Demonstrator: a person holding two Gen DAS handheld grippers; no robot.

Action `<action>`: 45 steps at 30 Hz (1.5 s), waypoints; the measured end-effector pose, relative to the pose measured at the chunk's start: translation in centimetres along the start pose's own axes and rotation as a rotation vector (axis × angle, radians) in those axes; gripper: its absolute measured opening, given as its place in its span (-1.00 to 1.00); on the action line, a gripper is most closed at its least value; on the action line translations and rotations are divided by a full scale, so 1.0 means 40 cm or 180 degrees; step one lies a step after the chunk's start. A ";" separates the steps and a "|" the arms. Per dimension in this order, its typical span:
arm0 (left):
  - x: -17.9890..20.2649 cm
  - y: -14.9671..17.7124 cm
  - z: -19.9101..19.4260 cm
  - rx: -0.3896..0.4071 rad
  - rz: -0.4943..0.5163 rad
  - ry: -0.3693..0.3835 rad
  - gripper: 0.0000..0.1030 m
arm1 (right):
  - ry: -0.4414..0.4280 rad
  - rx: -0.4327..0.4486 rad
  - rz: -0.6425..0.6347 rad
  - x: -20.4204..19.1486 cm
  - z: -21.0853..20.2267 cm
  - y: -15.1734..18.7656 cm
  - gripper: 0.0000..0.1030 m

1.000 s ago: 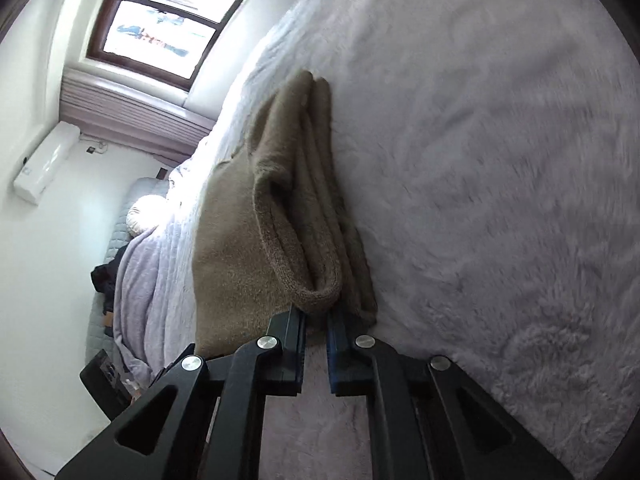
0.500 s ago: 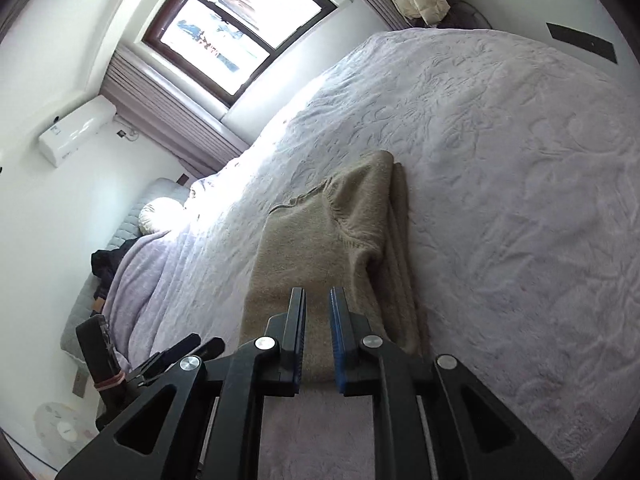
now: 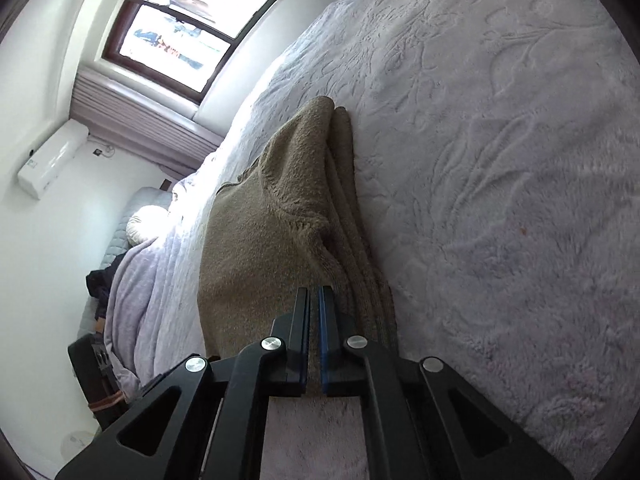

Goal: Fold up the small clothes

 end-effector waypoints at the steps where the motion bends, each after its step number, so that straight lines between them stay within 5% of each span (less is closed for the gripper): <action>1: -0.003 0.000 -0.001 -0.0013 -0.0011 0.0007 0.68 | -0.0026 0.0011 0.0022 0.002 -0.007 0.005 -0.95; 17: 0.010 0.002 -0.009 -0.0010 0.0026 -0.0106 0.68 | -0.0055 0.0035 0.0010 0.004 -0.070 0.075 -0.72; 20: 0.013 0.003 -0.009 -0.0004 0.0027 -0.0136 0.71 | -0.0059 0.0006 -0.0007 0.001 -0.074 0.088 -0.53; 23: 0.005 0.004 -0.006 -0.0004 0.0012 -0.0209 0.94 | -0.0040 -0.0015 -0.0015 -0.002 -0.072 0.095 -0.01; 37: -0.003 0.005 -0.002 0.0005 0.0010 -0.0181 0.98 | -0.0012 -0.0056 -0.0113 -0.018 -0.069 0.092 0.18; 45: -0.007 0.007 0.003 -0.0040 -0.0036 -0.0127 0.98 | -0.0023 0.0028 -0.0388 -0.064 -0.068 0.091 1.00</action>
Point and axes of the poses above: each gripper's, at about its wrist camera, not at the fingertips, and z roughly the way its jaws point, x to its right, y to its underside, the point moved 8 cm from there along z, roughly the way its jaws point, and after that the axes turned 6 degrees about -x, right-handed, at the moved point
